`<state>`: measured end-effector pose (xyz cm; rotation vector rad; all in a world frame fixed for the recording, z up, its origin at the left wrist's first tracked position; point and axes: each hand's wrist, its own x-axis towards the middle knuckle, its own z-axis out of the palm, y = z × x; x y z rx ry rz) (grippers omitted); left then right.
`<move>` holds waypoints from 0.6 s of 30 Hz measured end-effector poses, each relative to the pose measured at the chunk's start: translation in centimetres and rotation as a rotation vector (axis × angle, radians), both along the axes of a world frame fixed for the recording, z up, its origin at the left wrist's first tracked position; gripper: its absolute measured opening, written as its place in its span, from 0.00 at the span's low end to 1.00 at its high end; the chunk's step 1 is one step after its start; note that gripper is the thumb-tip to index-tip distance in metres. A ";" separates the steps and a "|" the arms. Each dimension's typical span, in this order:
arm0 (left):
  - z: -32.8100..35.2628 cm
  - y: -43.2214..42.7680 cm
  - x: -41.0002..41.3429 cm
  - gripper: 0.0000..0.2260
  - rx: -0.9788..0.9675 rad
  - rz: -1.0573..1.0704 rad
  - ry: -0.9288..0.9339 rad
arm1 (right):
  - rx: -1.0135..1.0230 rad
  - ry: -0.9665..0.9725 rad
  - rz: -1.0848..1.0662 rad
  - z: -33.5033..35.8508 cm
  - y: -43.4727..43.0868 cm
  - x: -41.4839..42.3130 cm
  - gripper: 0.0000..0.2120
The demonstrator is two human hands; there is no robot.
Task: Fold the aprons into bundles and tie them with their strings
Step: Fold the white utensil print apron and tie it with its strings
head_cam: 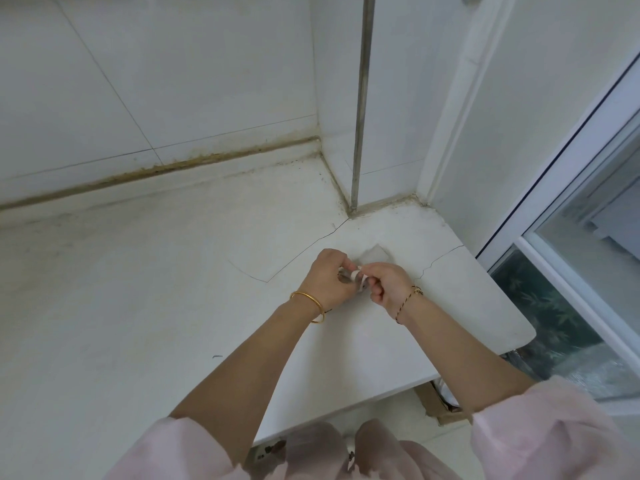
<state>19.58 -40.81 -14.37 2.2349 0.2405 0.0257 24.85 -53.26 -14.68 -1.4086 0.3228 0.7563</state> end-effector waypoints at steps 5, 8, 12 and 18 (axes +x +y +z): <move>0.5 -1.1 1.7 0.13 0.063 -0.051 0.074 | -0.039 -0.030 -0.053 0.4 -1.4 0.9 0.10; 1.1 -1.9 3.2 0.09 -0.132 -0.026 0.162 | -0.075 -0.079 -0.106 0.5 -3.0 1.8 0.10; 1.1 -1.9 4.5 0.05 -0.175 -0.028 0.206 | -0.228 -0.228 -0.031 0.4 -3.6 2.8 0.09; 1.6 0.4 7.2 0.11 -0.061 -0.120 0.314 | -0.548 -0.443 0.060 -0.1 -4.3 4.2 0.04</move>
